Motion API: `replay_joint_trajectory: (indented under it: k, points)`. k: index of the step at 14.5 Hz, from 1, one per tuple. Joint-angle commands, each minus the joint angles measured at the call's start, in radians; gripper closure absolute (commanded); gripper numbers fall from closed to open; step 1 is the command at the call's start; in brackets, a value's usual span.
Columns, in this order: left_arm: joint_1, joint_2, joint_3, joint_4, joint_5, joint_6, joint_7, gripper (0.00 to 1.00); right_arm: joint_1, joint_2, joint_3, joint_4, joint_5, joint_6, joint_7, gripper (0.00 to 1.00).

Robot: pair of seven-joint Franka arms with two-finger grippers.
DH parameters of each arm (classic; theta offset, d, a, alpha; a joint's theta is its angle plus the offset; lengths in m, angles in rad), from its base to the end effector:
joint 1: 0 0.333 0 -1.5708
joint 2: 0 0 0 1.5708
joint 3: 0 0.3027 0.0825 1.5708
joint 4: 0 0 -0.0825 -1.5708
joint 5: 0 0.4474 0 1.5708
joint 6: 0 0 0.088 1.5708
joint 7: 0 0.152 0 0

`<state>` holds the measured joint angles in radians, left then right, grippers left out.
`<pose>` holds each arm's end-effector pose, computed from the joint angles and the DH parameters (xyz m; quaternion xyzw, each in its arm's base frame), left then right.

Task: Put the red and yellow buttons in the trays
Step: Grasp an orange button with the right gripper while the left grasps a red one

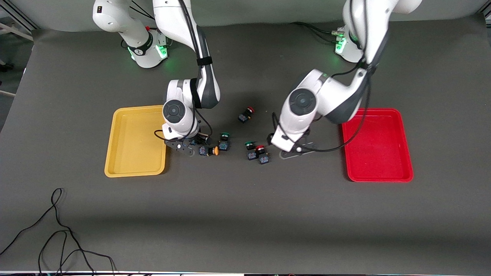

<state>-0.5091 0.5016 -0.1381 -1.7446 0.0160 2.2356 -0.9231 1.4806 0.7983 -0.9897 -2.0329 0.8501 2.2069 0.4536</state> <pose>0.5652 -0.4225 0.1936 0.9897 0.1408 -0.0210 0.0169 0.5359 0.2758 0.0932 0.9718 -0.2296 -0.0376 0.0379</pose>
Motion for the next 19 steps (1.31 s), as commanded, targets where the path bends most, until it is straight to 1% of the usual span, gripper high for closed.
replay_joint_trajectory:
  k: [1,3,4,5,6,7,8,9,10,11,13,14,15,16,17,18,19]
  points:
    - [-0.025,0.076,0.008,0.040,0.021,0.087,-0.114,0.00,-0.017,0.015,0.031,0.003,0.050,0.053,-0.024,0.00]
    - [-0.057,0.151,0.009,0.106,0.053,0.095,-0.166,0.01,-0.019,0.021,0.036,0.002,0.055,0.056,-0.026,0.00]
    - [-0.068,0.181,0.009,0.132,0.088,0.096,-0.190,0.03,-0.017,0.021,0.037,-0.001,0.053,0.057,-0.030,0.00]
    - [-0.069,0.201,0.009,0.155,0.119,0.096,-0.200,0.04,-0.019,0.021,0.037,-0.003,0.055,0.062,-0.048,0.05]
    - [-0.069,0.218,0.008,0.166,0.137,0.098,-0.200,0.05,-0.020,0.021,0.037,-0.003,0.056,0.062,-0.062,0.22]
    - [-0.074,0.225,0.008,0.169,0.151,0.104,-0.201,0.08,-0.032,0.019,0.037,-0.001,0.055,0.060,-0.073,0.43]
    - [-0.078,0.235,0.009,0.168,0.160,0.120,-0.201,0.09,-0.045,0.018,0.039,0.000,0.055,0.057,-0.081,0.58]
    - [-0.078,0.245,0.008,0.168,0.160,0.136,-0.201,0.09,-0.062,0.012,0.046,0.002,0.056,0.054,-0.088,0.66]
    - [-0.078,0.256,0.008,0.169,0.157,0.150,-0.201,0.10,-0.075,0.007,0.051,0.005,0.055,0.051,-0.092,0.69]
    - [-0.078,0.262,0.008,0.169,0.154,0.163,-0.203,0.10,-0.079,0.006,0.051,0.005,0.055,0.050,-0.093,0.69]
    - [-0.078,0.275,0.008,0.169,0.154,0.185,-0.203,0.11,-0.085,-0.004,0.051,0.005,0.056,0.048,-0.095,0.73]
    - [-0.080,0.282,0.008,0.169,0.153,0.196,-0.203,0.11,-0.089,-0.013,0.049,0.006,0.055,0.031,-0.096,0.76]
    - [-0.080,0.293,0.008,0.171,0.150,0.208,-0.203,0.12,-0.089,-0.019,0.043,0.008,0.055,-0.004,-0.096,0.76]
    - [-0.082,0.299,0.008,0.171,0.150,0.223,-0.204,0.14,-0.089,-0.030,0.037,0.010,0.053,-0.024,-0.096,0.76]
    - [-0.085,0.304,0.008,0.171,0.153,0.226,-0.204,0.17,-0.089,-0.039,0.031,0.011,0.052,-0.027,-0.096,0.70]
    - [-0.085,0.302,0.008,0.171,0.157,0.223,-0.201,0.36,-0.083,-0.039,0.026,0.017,0.052,-0.029,-0.095,0.12]
    - [-0.083,0.298,0.008,0.174,0.157,0.213,-0.198,0.63,-0.076,-0.040,0.023,0.022,0.052,-0.029,-0.096,0.00]
